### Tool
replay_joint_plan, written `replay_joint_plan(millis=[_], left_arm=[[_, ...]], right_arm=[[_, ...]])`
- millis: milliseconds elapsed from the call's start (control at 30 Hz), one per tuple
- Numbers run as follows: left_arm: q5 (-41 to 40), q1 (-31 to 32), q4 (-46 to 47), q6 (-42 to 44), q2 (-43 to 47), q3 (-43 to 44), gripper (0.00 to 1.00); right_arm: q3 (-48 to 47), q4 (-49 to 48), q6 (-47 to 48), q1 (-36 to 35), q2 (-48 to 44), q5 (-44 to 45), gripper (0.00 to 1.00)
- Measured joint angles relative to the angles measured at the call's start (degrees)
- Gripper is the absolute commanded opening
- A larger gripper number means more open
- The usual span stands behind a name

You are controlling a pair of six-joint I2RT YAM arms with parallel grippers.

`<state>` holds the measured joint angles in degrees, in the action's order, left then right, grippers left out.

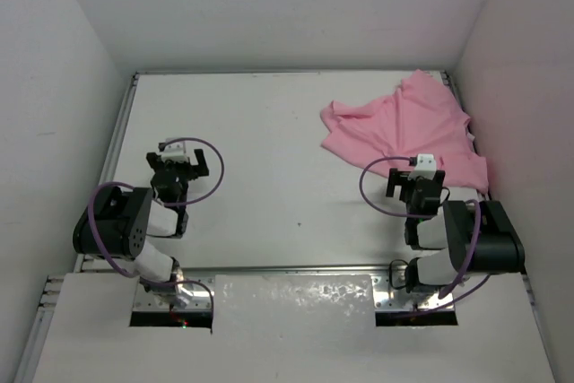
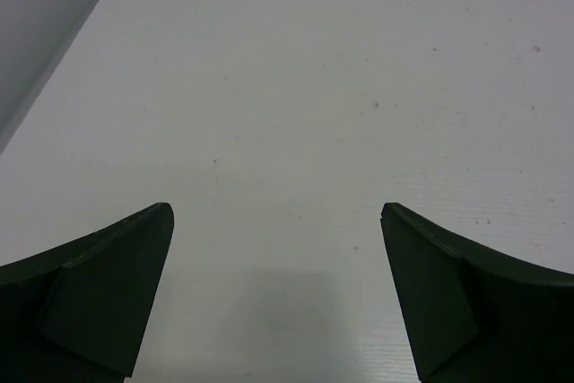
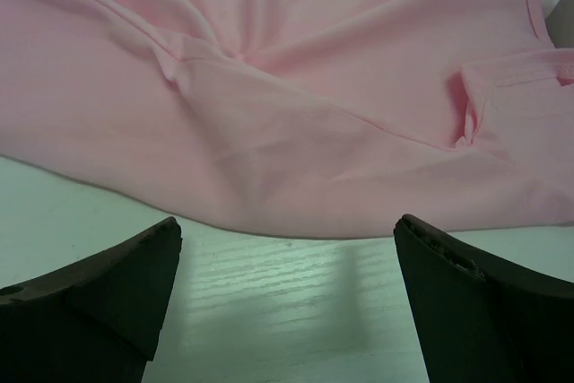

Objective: Fold and stack the t-shirts
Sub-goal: Move the tshirt to the center of the board

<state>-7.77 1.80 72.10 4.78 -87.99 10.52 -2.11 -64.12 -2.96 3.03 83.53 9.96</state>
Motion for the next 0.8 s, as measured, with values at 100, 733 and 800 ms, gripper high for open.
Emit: replay_joint_plan(millis=[100, 733, 800], left_arm=[[0.0, 0.0, 0.0, -0.1, 0.0, 0.0, 1.00], [11.0, 3.1, -79.8, 20.7, -4.0, 66.0, 0.67], [13.2, 4.8, -85.2, 19.7, -4.6, 66.2, 0.67]], right_arm=[[-1.2, 4.9, 0.0, 0.0, -1.4, 0.1, 0.99], [-69.8, 84.4, -7.6, -0.5, 29.1, -3.0, 0.39], [-73.3, 86.9, -7.2, -3.3, 32.1, -2.4, 0.39]])
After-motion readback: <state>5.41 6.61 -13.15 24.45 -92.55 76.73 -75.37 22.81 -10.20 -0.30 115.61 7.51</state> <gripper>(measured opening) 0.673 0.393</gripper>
